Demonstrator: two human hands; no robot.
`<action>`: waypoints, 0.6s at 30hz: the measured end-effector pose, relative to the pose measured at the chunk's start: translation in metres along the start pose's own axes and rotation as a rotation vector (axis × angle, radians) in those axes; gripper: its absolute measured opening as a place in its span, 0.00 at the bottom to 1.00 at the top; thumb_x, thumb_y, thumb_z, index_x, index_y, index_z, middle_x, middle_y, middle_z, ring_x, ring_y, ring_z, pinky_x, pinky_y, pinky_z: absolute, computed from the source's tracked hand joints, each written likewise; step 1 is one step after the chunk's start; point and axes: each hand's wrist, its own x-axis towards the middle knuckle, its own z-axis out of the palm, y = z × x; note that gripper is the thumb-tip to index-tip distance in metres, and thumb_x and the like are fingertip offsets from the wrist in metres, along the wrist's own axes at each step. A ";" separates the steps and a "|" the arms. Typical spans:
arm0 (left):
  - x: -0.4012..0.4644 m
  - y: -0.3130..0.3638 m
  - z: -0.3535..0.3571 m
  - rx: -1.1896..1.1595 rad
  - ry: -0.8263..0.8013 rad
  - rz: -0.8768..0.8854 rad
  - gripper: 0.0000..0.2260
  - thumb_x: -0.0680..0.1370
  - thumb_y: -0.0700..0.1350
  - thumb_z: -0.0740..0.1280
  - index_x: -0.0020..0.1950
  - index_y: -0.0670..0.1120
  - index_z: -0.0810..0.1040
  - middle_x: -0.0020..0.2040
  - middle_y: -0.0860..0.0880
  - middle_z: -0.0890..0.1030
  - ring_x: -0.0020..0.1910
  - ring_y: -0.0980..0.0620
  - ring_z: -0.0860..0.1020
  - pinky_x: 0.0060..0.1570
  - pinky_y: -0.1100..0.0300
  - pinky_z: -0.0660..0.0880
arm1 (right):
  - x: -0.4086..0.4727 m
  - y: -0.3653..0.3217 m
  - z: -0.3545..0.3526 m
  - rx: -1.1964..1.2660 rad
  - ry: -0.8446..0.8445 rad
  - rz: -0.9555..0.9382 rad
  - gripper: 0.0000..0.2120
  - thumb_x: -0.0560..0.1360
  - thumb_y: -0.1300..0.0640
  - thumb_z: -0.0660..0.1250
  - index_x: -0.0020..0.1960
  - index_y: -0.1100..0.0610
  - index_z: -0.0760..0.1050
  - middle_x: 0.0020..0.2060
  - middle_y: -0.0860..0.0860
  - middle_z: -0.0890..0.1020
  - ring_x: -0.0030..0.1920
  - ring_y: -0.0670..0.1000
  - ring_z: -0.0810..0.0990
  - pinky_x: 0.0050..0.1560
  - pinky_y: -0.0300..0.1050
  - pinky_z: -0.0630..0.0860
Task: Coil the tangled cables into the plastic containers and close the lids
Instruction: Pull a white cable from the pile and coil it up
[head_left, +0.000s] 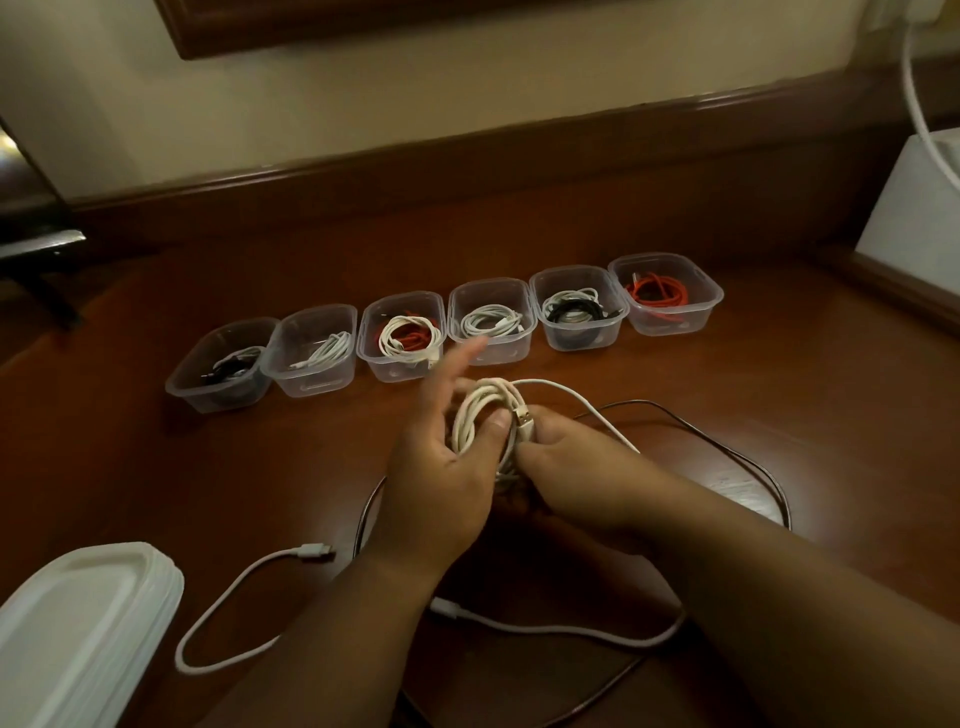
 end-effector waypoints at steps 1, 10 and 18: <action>0.002 -0.001 -0.002 0.034 0.016 0.037 0.19 0.78 0.43 0.68 0.62 0.65 0.75 0.54 0.57 0.81 0.53 0.55 0.82 0.52 0.51 0.81 | -0.001 -0.001 -0.001 -0.007 0.005 -0.017 0.10 0.82 0.59 0.57 0.55 0.52 0.76 0.42 0.55 0.83 0.37 0.50 0.78 0.39 0.47 0.75; 0.013 -0.002 -0.001 -0.330 0.311 -0.279 0.10 0.81 0.36 0.64 0.54 0.51 0.76 0.41 0.51 0.83 0.32 0.55 0.80 0.36 0.54 0.77 | 0.006 -0.003 0.002 0.293 0.263 -0.094 0.04 0.82 0.61 0.60 0.52 0.57 0.73 0.36 0.53 0.80 0.31 0.45 0.79 0.32 0.40 0.74; 0.015 0.005 -0.009 -0.357 0.220 -0.297 0.12 0.79 0.35 0.65 0.56 0.52 0.76 0.43 0.52 0.84 0.30 0.54 0.81 0.34 0.56 0.79 | 0.005 -0.004 0.000 0.370 0.305 -0.093 0.03 0.82 0.62 0.61 0.55 0.59 0.73 0.33 0.52 0.79 0.29 0.45 0.76 0.32 0.39 0.72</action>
